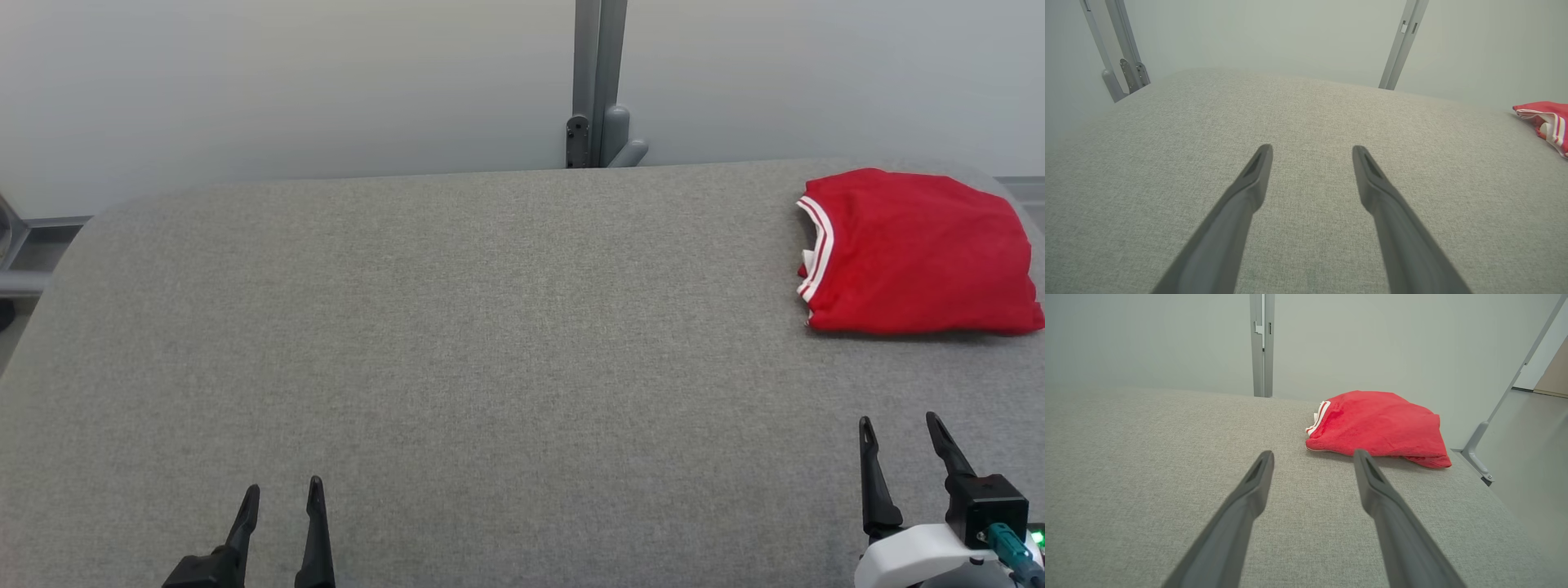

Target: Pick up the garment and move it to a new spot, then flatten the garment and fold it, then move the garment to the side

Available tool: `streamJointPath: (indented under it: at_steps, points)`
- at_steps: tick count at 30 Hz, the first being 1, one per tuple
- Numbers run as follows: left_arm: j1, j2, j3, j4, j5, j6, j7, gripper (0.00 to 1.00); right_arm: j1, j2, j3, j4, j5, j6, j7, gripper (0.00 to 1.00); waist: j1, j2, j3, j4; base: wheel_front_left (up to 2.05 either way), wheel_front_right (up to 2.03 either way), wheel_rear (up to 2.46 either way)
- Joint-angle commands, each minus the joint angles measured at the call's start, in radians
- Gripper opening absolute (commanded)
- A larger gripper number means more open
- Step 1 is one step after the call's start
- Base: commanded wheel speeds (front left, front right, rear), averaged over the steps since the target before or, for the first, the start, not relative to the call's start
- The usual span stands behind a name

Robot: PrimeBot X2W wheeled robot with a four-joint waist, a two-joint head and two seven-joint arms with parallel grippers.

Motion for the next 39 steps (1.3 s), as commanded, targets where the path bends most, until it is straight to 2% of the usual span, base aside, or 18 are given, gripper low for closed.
streamJointPath:
  at_steps: [1, 7, 9, 22, 23, 29, 39]
  points:
    - [-0.004, 0.002, 0.003, -0.005, -0.005, -0.002, -0.002, 1.00, -0.005, -0.001, -0.003, 0.003, -0.006, -0.002, -0.004, 1.00, 0.0000, 0.0000, 0.000, 0.000, 0.00, 0.00, 0.00]
    - [-0.008, 0.002, -0.009, -0.004, -0.005, -0.003, -0.002, 1.00, -0.004, -0.001, -0.023, 0.006, -0.009, -0.002, -0.004, 1.00, 0.0000, 0.0000, 0.003, -0.003, 0.00, 0.00, 0.00]
    - [-0.014, 0.004, 0.003, -0.009, -0.009, 0.002, -0.001, 1.00, -0.015, 0.003, -0.007, 0.006, -0.014, 0.000, -0.004, 1.00, 0.0000, 0.0000, 0.015, -0.107, 0.00, 0.00, 0.00]
    - [-0.019, 0.003, 0.001, -0.018, -0.004, 0.014, -0.001, 1.00, -0.012, -0.001, 0.026, -0.017, -0.030, -0.002, -0.003, 1.00, 0.0000, 0.0000, 0.021, -0.107, 0.00, 0.00, 0.00]
    - [-0.011, -0.001, -0.003, -0.017, -0.006, 0.013, -0.002, 0.00, -0.014, 0.002, 0.028, -0.015, -0.025, 0.000, -0.001, 0.00, 0.0000, 0.0000, 0.021, -0.107, 0.00, 0.00, 0.00]
    - [0.009, -0.005, -0.007, 0.031, -0.011, 0.013, 0.000, 0.00, 0.000, 0.016, 0.027, 0.041, -0.017, 0.000, 0.009, 0.00, 0.0000, 0.0000, 0.021, -0.107, 0.00, 0.00, 0.00]
    - [-0.022, -0.004, 0.017, 0.024, -0.196, 0.001, 0.051, 0.00, -0.028, 0.014, 0.023, 0.044, 0.213, 0.000, 0.066, 0.00, 0.0000, 0.0000, 0.022, -0.101, 0.00, 0.00, 0.00]
